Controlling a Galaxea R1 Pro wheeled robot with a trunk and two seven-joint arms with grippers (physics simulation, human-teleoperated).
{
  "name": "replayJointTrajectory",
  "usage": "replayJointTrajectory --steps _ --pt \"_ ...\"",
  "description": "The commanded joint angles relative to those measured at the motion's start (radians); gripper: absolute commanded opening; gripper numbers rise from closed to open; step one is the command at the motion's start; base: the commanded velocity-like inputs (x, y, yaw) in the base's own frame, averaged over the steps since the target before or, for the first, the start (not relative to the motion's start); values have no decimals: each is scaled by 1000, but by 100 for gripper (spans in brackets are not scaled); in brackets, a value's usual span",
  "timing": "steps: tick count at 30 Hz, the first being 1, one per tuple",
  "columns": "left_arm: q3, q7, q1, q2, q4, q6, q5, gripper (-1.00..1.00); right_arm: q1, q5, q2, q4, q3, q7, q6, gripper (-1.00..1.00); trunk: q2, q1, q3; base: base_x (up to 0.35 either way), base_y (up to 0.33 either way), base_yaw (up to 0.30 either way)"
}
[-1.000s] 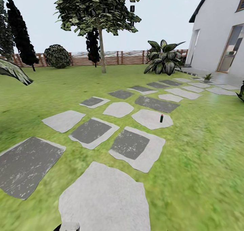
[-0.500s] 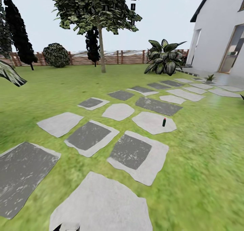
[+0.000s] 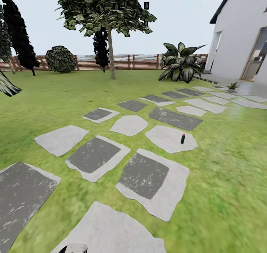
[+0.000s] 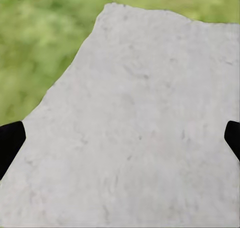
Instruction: Pick up the pesticide atomizer in the garden and spray insectifuge to fully cover both potted plants in the garden.
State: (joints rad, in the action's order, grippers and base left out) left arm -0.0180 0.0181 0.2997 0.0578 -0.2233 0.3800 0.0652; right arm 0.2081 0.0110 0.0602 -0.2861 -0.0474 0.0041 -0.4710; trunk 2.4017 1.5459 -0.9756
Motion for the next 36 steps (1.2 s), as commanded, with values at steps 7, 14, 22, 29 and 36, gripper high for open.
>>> replayJointTrajectory --steps 7,14,22,29,36 --pt "-2 2 1 0 1 3 8 100 1 1 0 1 -3 0 -4 100 0 0 -1 324 -69 0" --pt "-2 2 1 0 1 3 8 100 1 0 0 1 -3 0 -4 100 0 0 -1 283 -159 0" --pt "-2 2 1 -1 1 3 8 100 1 1 0 1 -5 -1 -5 100 0 0 -1 280 -165 0" --pt "-2 2 1 0 1 3 8 100 1 1 0 1 -5 -1 -5 100 0 0 -1 280 -166 0" --pt "-2 2 1 0 1 3 8 100 1 1 0 1 -5 -1 -5 100 0 0 -1 280 -166 0"
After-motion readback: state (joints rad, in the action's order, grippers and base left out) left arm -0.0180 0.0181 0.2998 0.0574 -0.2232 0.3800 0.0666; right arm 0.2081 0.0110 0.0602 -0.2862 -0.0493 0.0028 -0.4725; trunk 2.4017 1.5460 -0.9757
